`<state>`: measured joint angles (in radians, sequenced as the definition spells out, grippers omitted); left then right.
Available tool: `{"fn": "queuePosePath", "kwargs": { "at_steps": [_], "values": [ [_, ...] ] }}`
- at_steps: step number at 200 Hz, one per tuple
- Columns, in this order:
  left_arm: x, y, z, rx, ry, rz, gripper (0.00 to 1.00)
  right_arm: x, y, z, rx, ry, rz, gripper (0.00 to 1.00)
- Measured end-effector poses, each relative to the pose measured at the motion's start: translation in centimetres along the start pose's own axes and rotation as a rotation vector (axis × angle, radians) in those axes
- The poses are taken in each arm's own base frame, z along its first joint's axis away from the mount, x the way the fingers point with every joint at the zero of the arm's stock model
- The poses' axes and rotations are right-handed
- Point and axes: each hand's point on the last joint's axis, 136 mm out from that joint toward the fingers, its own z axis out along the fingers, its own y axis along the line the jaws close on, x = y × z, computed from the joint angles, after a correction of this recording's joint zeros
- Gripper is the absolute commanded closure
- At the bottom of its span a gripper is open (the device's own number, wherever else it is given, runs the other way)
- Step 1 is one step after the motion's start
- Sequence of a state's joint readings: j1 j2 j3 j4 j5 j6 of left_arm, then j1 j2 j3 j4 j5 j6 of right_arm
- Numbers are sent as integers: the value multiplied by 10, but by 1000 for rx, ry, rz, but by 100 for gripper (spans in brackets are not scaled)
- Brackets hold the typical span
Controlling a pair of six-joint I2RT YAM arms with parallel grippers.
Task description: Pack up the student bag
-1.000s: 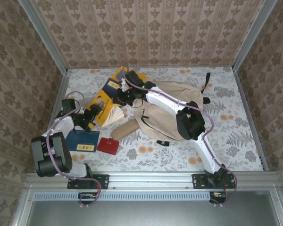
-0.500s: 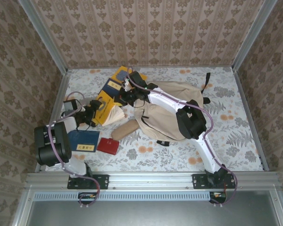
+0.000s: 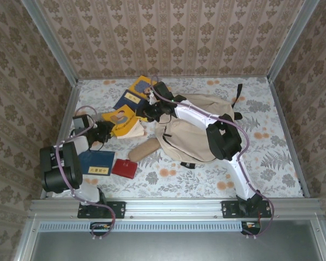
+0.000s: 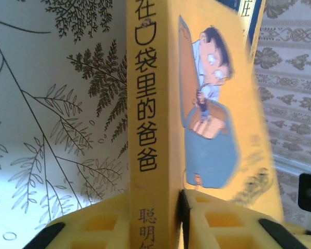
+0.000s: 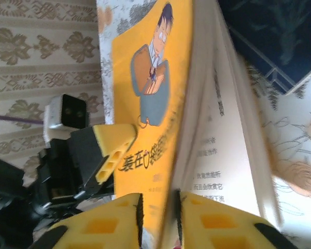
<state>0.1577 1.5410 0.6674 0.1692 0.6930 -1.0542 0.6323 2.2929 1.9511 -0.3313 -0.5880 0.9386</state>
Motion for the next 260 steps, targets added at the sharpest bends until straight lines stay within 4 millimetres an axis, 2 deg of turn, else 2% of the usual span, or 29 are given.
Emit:
{"fn": "queuePosePath", "kwargs": {
  "at_steps": [17, 46, 64, 84, 104, 118, 127, 156, 178, 211, 238, 260],
  "values": [
    [-3, 4, -9, -57, -46, 25, 90, -1, -8, -12, 55, -37, -45, 40],
    [-7, 3, -29, -147, -104, 72, 91, 0, -14, -37, 104, -78, -100, 32],
    [-8, -11, -45, -176, -140, 128, 91, 3, -17, -55, 109, -93, -128, 25],
    [-2, -37, -59, -182, -160, 210, 91, 6, -24, -71, 111, -106, -136, 18],
    [17, -69, -68, -164, -140, 309, 90, 15, -32, -87, 111, -113, -150, 13],
    [40, -98, -71, -126, -96, 391, 91, 22, -35, -97, 101, -112, -160, 10],
    [54, -117, -72, -89, -69, 436, 91, 26, -31, -103, 83, -113, -169, 9],
    [98, -155, -72, 8, 40, 528, 91, 32, -12, -124, 0, -130, -201, 4],
    [127, -171, -71, 63, 123, 570, 92, 29, 8, -141, -79, -157, -220, 2],
    [166, -190, -70, 161, 250, 567, 92, 17, 20, -158, -163, -183, -220, 0],
    [183, -208, -74, 245, 305, 549, 92, 14, 16, -161, -225, -179, -167, 0],
    [187, -219, -77, 293, 323, 521, 92, 15, 20, -163, -301, -162, -126, 1]
  ]
}}
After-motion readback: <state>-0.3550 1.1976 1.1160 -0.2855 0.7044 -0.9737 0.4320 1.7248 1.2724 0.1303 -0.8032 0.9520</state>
